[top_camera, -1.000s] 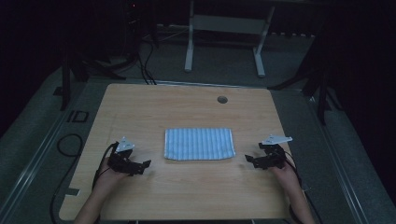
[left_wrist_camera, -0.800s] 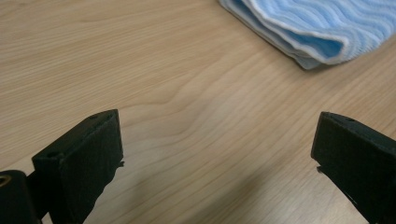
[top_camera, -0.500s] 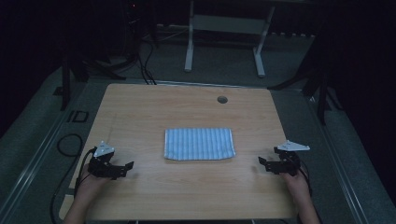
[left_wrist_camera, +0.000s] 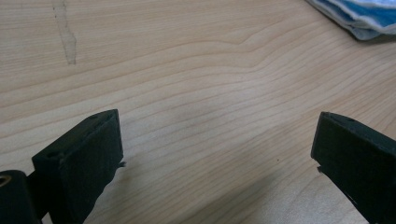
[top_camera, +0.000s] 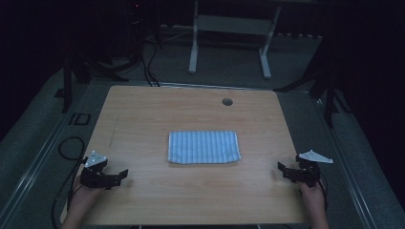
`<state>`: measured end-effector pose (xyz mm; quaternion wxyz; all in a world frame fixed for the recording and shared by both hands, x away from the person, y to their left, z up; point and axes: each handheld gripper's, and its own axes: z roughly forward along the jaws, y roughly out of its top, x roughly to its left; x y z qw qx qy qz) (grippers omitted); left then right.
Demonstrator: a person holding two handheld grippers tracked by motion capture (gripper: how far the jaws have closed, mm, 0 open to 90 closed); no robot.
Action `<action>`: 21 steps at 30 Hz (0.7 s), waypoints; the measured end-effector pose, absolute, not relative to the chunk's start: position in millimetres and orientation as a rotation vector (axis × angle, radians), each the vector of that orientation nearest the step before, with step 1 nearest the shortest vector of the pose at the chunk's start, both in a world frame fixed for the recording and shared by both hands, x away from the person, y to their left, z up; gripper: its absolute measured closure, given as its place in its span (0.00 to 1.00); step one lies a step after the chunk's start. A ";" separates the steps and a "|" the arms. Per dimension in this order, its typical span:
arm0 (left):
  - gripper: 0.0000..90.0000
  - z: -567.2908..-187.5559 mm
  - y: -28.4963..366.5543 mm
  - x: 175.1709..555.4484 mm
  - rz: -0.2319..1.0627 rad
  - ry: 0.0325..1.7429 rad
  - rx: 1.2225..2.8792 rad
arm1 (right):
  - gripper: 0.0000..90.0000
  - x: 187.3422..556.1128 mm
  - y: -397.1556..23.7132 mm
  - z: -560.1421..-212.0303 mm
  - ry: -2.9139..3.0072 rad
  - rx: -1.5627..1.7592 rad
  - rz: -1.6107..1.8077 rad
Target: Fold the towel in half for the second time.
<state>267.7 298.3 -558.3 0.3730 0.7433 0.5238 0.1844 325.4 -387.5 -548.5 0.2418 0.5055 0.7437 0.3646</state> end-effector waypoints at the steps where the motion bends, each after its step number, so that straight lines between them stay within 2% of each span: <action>1: 0.03 -558.6 298.4 267.7 0.475 1.345 1.894 | 0.13 325.3 -388.3 -548.4 2.024 1.385 0.993; 21: 0.03 -561.6 307.3 263.8 0.473 1.360 1.830 | 0.12 326.2 -395.6 -550.3 1.899 1.468 0.978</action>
